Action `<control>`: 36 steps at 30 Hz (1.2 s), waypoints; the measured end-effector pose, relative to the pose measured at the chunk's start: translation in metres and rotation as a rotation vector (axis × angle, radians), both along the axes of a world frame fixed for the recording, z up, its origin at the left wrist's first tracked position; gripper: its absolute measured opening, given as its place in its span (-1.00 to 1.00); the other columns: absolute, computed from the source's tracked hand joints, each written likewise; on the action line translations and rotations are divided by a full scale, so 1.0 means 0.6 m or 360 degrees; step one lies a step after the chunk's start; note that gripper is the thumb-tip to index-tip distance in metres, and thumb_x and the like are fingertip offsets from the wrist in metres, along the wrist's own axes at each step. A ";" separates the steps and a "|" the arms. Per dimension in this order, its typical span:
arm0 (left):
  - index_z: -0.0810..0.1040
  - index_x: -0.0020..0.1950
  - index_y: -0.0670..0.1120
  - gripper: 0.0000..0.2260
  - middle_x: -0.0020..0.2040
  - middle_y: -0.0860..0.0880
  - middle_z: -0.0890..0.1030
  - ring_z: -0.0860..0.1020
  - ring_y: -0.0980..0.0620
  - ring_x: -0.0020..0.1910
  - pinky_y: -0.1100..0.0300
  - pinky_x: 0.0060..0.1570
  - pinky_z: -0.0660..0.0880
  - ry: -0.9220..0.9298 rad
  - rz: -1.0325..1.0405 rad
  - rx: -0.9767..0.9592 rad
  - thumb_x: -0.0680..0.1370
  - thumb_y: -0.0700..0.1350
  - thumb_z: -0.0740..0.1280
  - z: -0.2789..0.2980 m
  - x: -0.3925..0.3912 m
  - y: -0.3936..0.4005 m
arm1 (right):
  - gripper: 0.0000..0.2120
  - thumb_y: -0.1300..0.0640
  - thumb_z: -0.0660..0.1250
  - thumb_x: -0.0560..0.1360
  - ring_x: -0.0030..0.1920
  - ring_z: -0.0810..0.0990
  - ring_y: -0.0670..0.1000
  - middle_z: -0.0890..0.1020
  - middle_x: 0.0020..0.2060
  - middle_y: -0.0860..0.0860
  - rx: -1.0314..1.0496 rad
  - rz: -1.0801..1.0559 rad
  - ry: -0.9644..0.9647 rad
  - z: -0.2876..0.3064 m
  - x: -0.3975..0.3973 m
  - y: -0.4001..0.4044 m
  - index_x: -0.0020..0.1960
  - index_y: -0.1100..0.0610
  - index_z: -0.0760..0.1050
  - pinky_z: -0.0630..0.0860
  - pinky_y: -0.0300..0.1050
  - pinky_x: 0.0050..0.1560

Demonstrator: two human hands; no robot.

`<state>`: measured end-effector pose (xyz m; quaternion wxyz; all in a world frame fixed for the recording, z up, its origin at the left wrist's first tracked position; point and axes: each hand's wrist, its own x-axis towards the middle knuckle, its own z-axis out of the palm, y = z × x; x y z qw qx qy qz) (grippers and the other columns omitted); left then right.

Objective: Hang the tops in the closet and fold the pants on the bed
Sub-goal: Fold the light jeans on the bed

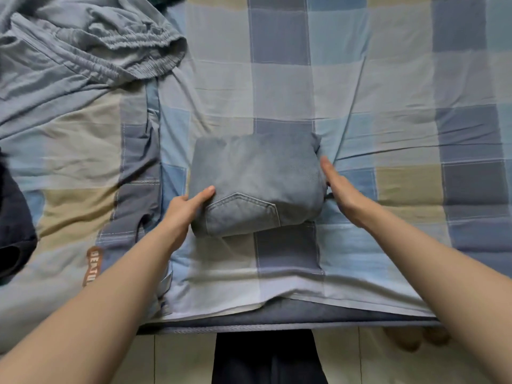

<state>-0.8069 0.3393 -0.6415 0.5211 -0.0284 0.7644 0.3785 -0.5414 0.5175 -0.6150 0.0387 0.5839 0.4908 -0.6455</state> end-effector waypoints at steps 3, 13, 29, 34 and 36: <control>0.62 0.13 -0.21 -0.58 -0.09 -0.03 0.72 0.68 0.06 -0.10 0.23 -0.11 0.57 -0.0078 -0.0040 0.0087 0.39 0.00 0.53 0.004 -0.009 0.014 | -0.55 -0.17 0.28 0.51 0.14 0.57 -0.16 0.60 0.20 -0.09 -0.0019 0.0257 0.0143 0.008 -0.018 0.020 0.32 0.02 0.47 0.47 -0.26 0.11; 0.38 0.39 -0.01 -0.48 0.23 0.17 0.56 0.51 0.26 0.21 0.37 0.19 0.42 0.0305 -0.0683 0.0354 0.50 0.13 0.41 -0.031 -0.038 0.013 | -0.46 -0.22 -0.02 0.62 0.45 0.26 -0.12 0.31 0.46 -0.10 0.0261 0.0229 0.0189 -0.052 -0.032 0.050 0.51 0.02 0.18 0.12 -0.18 0.47; 0.57 0.02 -0.05 -0.86 -0.15 0.15 0.62 0.60 0.29 -0.13 0.47 -0.24 0.45 0.0573 -0.0329 0.0042 0.52 -0.03 0.43 -0.048 0.009 -0.002 | -0.63 -0.08 0.16 0.60 0.13 0.48 0.28 0.57 0.04 0.26 0.0611 0.0127 -0.0511 -0.077 -0.046 -0.029 0.03 0.25 0.44 0.28 -0.05 -0.06; 0.62 0.01 -0.17 -0.66 -0.02 -0.13 0.67 0.60 -0.11 0.03 0.06 0.05 0.49 0.0541 -0.0386 -0.0219 0.53 0.11 0.38 -0.066 0.021 -0.001 | -0.59 -0.05 0.10 0.62 0.26 0.43 0.28 0.50 0.24 0.28 0.0323 0.0162 -0.0614 -0.092 -0.056 -0.029 0.26 0.27 0.36 0.35 0.02 0.20; 0.62 -0.01 -0.13 -0.67 0.01 -0.11 0.67 0.60 -0.09 0.04 0.04 0.09 0.51 0.0492 -0.0336 -0.0240 0.49 0.14 0.42 -0.069 0.022 -0.007 | -0.47 -0.14 0.16 0.55 0.32 0.42 0.21 0.49 0.31 0.17 0.0189 -0.0048 -0.0506 -0.085 -0.060 -0.026 0.34 0.22 0.36 0.34 0.05 0.33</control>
